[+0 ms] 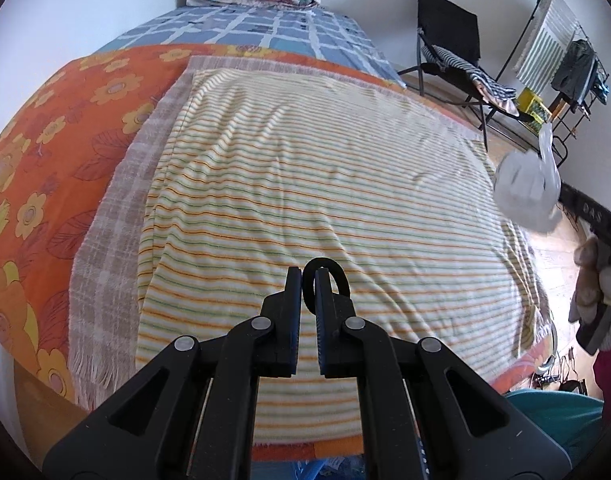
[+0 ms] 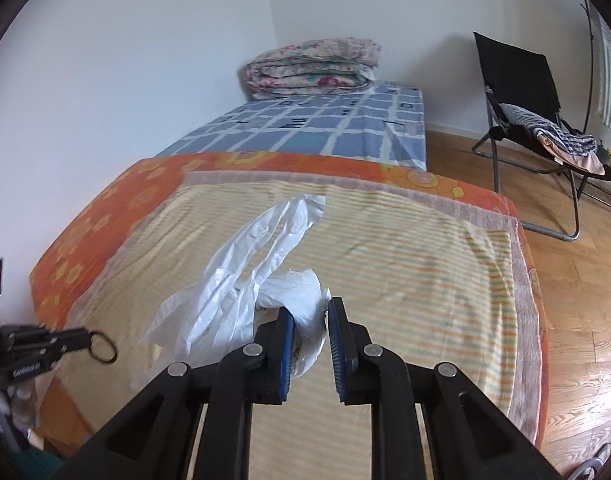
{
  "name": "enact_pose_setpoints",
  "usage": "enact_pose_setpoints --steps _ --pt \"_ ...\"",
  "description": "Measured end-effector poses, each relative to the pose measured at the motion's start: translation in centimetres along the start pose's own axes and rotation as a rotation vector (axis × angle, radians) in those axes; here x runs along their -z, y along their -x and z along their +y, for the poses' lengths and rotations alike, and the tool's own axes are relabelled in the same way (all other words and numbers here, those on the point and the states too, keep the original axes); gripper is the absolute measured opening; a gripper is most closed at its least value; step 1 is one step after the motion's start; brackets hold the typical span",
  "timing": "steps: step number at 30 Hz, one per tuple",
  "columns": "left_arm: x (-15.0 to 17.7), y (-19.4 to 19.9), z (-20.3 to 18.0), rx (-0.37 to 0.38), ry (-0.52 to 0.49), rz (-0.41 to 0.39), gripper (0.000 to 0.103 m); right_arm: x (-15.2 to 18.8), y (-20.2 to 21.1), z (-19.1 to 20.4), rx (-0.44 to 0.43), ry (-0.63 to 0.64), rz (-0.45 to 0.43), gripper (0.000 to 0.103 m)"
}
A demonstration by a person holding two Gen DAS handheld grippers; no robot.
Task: Collect trash
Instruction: 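Carry the hair tie and plastic bag over the basket and release both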
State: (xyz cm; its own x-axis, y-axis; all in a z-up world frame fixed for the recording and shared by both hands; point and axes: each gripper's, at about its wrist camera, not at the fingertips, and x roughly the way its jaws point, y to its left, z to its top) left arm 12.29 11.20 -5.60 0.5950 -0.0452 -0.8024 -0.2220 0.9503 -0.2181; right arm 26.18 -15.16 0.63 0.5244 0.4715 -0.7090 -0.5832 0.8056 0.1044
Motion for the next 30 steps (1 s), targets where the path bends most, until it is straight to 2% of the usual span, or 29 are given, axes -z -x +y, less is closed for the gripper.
enact_pose_setpoints --steps 17,23,30 --pt "4.7 6.0 -4.5 0.075 -0.105 -0.07 0.004 7.6 7.9 7.2 -0.051 0.133 0.024 0.015" --pt "7.4 6.5 -6.0 0.114 -0.128 -0.04 0.004 10.7 9.6 9.3 -0.058 0.162 0.054 0.015" --pt "11.4 5.9 -7.3 0.132 -0.165 0.024 0.004 15.1 9.5 10.6 -0.08 0.163 0.137 0.015"
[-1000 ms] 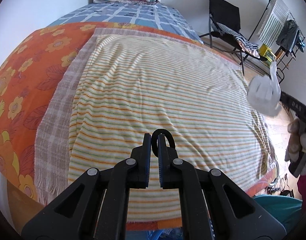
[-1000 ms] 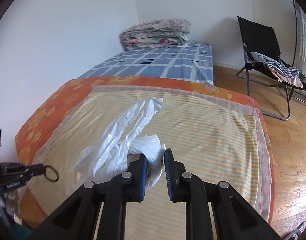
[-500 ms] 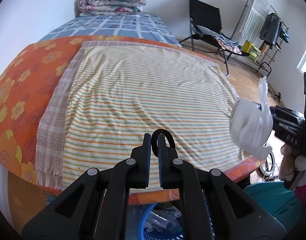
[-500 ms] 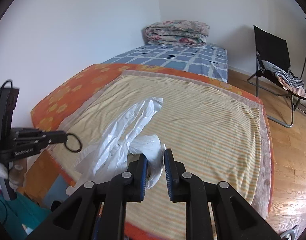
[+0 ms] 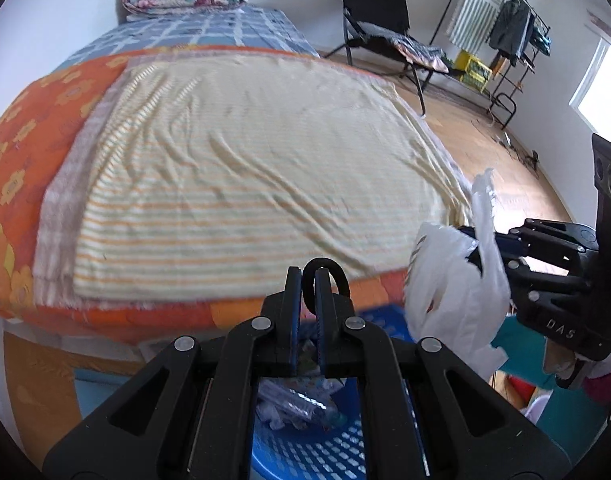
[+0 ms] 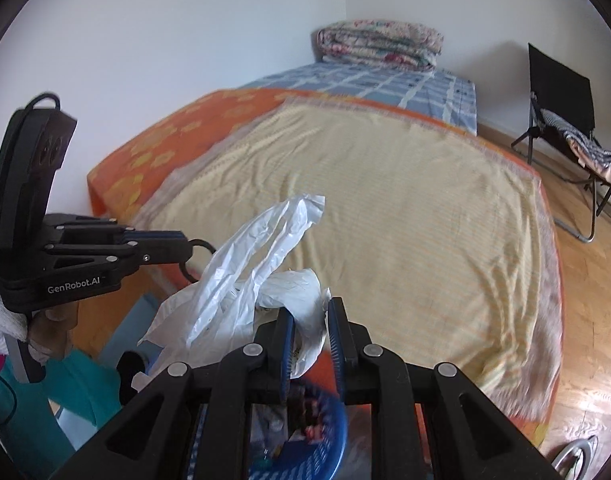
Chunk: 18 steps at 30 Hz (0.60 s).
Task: Collect trash
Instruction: 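Carry the hair tie and plastic bag over the basket and release both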
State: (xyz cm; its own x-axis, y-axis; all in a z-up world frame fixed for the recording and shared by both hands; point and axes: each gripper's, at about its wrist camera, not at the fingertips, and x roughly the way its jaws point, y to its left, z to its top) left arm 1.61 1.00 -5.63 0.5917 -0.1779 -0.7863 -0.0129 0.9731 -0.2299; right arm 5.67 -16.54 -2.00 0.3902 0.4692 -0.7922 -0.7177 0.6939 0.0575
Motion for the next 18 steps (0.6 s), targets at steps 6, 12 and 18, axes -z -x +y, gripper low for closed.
enact_pose_setpoints --steps 6,12,18 --pt "2.9 -1.4 -0.7 0.009 -0.006 0.07 0.004 3.0 -1.0 1.1 -0.005 0.01 0.059 0.015" --pt "5.3 -2.5 -1.0 0.013 -0.011 0.13 0.004 5.7 -1.9 1.7 -0.014 0.011 0.116 0.015" --pt "6.7 -3.1 -1.3 0.016 -0.022 0.164 0.004 7.9 -3.1 2.6 -0.027 0.019 0.177 0.016"
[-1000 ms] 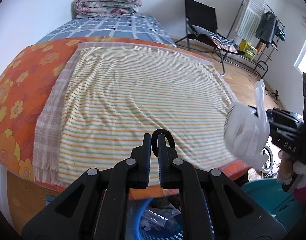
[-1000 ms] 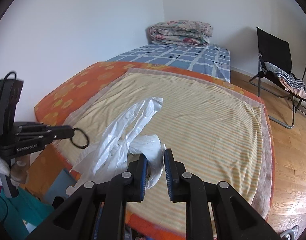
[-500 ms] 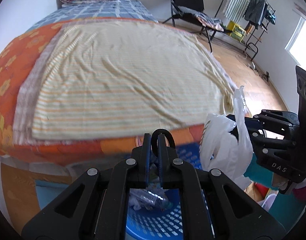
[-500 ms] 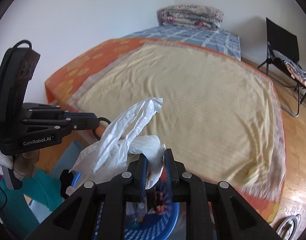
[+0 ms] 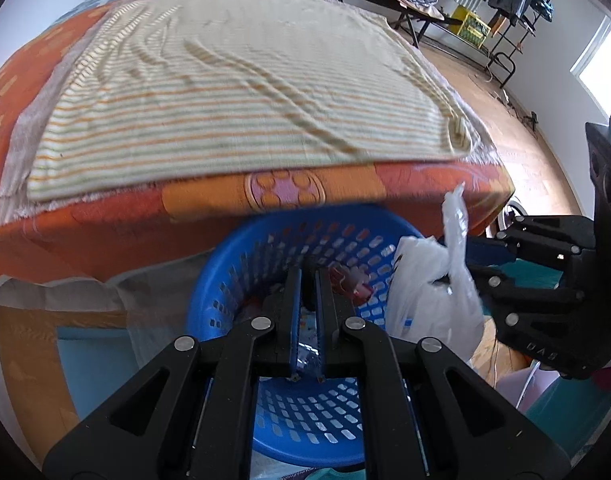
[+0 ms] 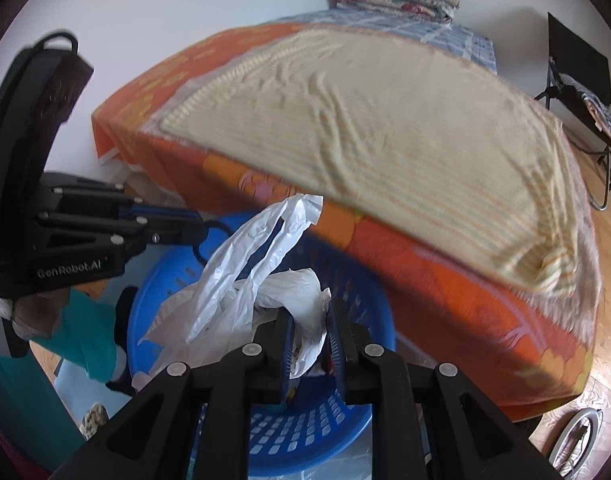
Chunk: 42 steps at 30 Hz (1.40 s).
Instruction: Collect trash
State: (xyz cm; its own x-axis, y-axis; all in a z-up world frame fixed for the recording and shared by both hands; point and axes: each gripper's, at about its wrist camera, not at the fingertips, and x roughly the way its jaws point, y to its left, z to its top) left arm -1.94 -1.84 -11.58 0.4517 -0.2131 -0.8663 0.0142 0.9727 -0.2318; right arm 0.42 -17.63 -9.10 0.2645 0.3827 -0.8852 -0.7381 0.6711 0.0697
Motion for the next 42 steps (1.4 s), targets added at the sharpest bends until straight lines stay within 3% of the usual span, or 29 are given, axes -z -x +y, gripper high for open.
enact_pose_setpoints --steps 13,16,20,24,27,29,33,35,37,42 --pt "0.5 -1.0 -0.2 0.011 -0.007 0.042 0.004 1.6 -1.2 0.3 -0.033 -0.013 0.051 0.024" --pt "0.6 -1.3 -0.4 0.007 -0.012 0.054 0.004 1.7 -1.5 0.3 -0.042 -0.016 0.063 0.031" --pt "0.8 -1.8 -0.2 0.0 -0.008 0.072 0.005 1.7 -1.9 0.4 -0.044 -0.019 0.074 0.056" --pt "0.8 -2.2 -0.1 -0.007 0.001 0.078 0.005 1.9 -2.1 0.6 -0.047 -0.021 0.077 0.061" --pt "0.8 -2.2 0.1 -0.012 0.007 0.075 0.018 1.9 -2.1 0.6 -0.04 -0.022 0.077 0.068" --pt "0.8 -2.0 0.1 -0.014 0.008 0.064 0.038 1.6 -2.3 0.6 -0.038 -0.023 0.077 0.07" --pt "0.7 -1.7 0.1 -0.022 0.006 0.05 0.04 1.5 -2.2 0.4 -0.039 -0.033 0.072 0.075" --pt "0.6 -1.6 0.3 -0.026 0.02 0.05 0.054 1.4 -2.0 0.2 -0.033 -0.037 0.065 0.077" --pt "0.5 -1.5 0.6 -0.036 0.034 0.041 0.062 1.3 -1.9 0.1 -0.028 -0.044 0.062 0.078" --pt "0.2 -1.2 1.1 -0.054 0.053 0.035 0.064 1.1 -1.5 -0.2 -0.013 -0.061 0.046 0.085"
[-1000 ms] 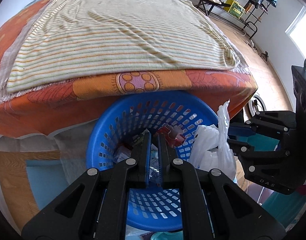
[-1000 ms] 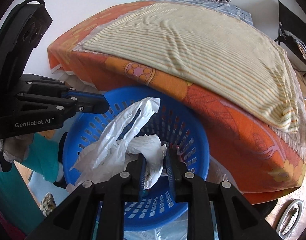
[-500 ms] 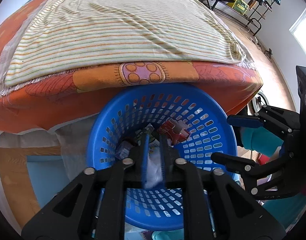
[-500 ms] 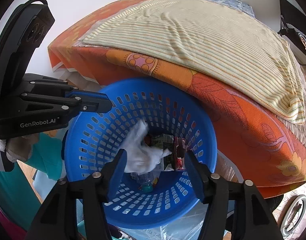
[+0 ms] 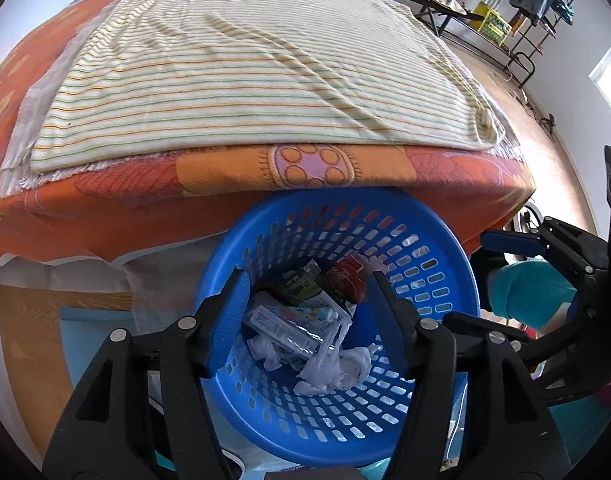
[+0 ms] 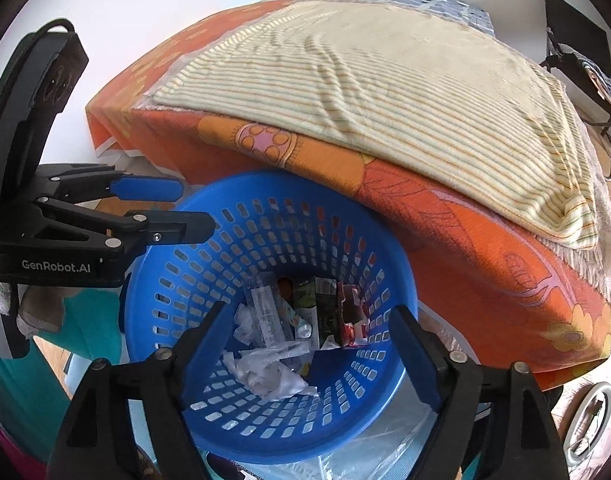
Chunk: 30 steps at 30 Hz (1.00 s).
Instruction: Collect trash
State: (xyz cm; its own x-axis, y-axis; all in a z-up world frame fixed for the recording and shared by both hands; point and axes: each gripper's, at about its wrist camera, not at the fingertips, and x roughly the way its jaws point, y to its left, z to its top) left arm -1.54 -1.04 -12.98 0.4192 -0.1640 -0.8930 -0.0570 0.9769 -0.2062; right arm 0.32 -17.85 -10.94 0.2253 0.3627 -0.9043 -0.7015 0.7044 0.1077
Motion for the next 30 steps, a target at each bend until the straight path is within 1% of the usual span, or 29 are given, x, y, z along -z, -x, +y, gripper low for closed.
enact_pose_setpoints --steps 3,5,9,14,20,26,28,30 --pt "-0.2 0.3 0.2 -0.004 0.011 -0.014 0.069 -0.3 0.2 -0.2 0.01 -0.009 -0.005 0.086" --pt "-0.5 0.6 0.2 -0.008 0.02 -0.025 0.074 -0.5 0.4 -0.3 0.015 -0.016 -0.01 0.088" --pt "-1.0 1.3 0.3 -0.015 0.025 -0.053 0.074 -1.1 0.9 -0.6 0.036 -0.04 -0.023 0.092" --pt "-2.2 2.5 0.5 -0.022 0.033 -0.097 0.074 -2.2 1.9 -1.3 0.049 -0.069 -0.059 0.093" --pt "-3.7 4.3 0.8 -0.036 0.052 -0.17 0.075 -3.8 4.1 -2.0 0.106 -0.091 -0.149 0.093" --pt "-5.3 6.7 0.6 -0.048 0.051 -0.264 0.076 -5.4 6.4 -3.1 0.129 -0.134 -0.239 0.095" --pt "-5.8 7.6 0.5 -0.053 0.046 -0.296 0.079 -6.0 7.2 -3.4 0.135 -0.145 -0.271 0.095" --pt "-6.3 8.6 0.4 -0.054 0.049 -0.335 0.083 -6.3 8.1 -3.7 0.143 -0.16 -0.308 0.098"
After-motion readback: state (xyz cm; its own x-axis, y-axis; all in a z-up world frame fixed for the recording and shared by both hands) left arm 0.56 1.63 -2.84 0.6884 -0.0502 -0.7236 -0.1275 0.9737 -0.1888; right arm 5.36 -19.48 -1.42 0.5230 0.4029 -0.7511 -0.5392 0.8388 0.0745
